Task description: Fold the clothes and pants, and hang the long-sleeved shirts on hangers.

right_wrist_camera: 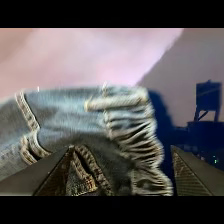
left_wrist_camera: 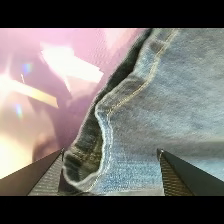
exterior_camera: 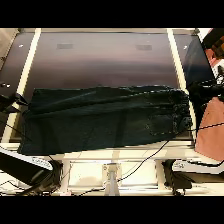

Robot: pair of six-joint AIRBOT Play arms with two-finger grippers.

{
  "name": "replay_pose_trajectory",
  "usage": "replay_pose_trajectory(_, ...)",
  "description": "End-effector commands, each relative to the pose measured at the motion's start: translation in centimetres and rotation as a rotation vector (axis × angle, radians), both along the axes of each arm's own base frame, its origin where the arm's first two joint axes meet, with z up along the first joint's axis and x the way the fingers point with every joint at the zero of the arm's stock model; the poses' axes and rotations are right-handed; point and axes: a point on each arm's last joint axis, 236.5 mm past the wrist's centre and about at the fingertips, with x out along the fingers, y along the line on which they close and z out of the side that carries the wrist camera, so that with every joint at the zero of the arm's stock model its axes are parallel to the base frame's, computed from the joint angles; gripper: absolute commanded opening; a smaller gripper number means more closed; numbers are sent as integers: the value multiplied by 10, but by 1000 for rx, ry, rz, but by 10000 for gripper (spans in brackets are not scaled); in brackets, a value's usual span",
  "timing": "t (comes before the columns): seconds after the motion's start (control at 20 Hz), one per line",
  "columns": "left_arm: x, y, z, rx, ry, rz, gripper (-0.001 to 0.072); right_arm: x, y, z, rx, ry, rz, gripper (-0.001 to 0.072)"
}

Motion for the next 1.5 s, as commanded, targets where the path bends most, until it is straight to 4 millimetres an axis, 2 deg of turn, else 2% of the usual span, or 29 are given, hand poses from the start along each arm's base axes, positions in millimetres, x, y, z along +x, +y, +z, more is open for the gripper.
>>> replay_pose_trajectory(0.0,7,30,60,97,-117,68,679,-16,-22,42,6,46,8,637)
replay_pose_trajectory(0.05,4,38,78,128,-148,88,664,-23,-30,53,10,52,5,547)
replay_pose_trajectory(0.1,-2,45,95,155,-176,108,554,-31,-38,65,16,56,-4,449)
replay_pose_trajectory(0.15,-8,52,109,179,-198,129,460,-38,-45,74,15,54,-17,417)
replay_pose_trajectory(0.2,-16,59,123,204,-220,152,384,-46,-54,84,2,40,-38,417)
replay_pose_trajectory(0.25,-23,64,135,224,-242,162,266,-54,-60,94,-11,28,-58,411)
replay_pose_trajectory(0.3,-29,67,148,241,-277,156,113,-65,-64,103,-24,23,-60,332)
replay_pose_trajectory(0.35,-32,69,161,253,-314,147,35,-76,-64,110,-38,25,-43,268)
replay_pose_trajectory(0.55,-38,71,207,285,-486,179,34,-120,-71,124,-73,-10,-98,262)
replay_pose_trajectory(0.65,-49,79,214,335,-519,227,33,-137,-64,121,-37,-55,-148,263)
replay_pose_trajectory(0.7,-55,82,213,353,-528,258,33,-147,-58,113,-19,-53,-175,263)
replay_pose_trajectory(0.8,-63,80,200,357,-541,336,33,-163,-36,84,30,-13,-178,264)
replay_pose_trajectory(0.95,-79,68,162,387,-532,409,32,-192,6,37,102,69,-141,265)
replay_pose_trajectory(1.05,-86,64,140,417,-541,455,34,-196,27,27,148,58,-149,273)
replay_pose_trajectory(1.1,-89,58,130,411,-533,459,34,-198,37,24,174,54,-146,360)
replay_pose_trajectory(1.15,-92,51,118,392,-513,450,35,-204,43,18,195,79,-161,531)
replay_pose_trajectory(1.2,-95,45,107,373,-494,439,35,-214,45,9,208,125,-184,559)
replay_pose_trajectory(1.3,-101,35,89,353,-467,401,35,-236,51,-9,224,227,-206,559)
replay_pose_trajectory(1.45,-106,27,72,338,-447,373,35,-249,70,-31,308,293,-250,563)
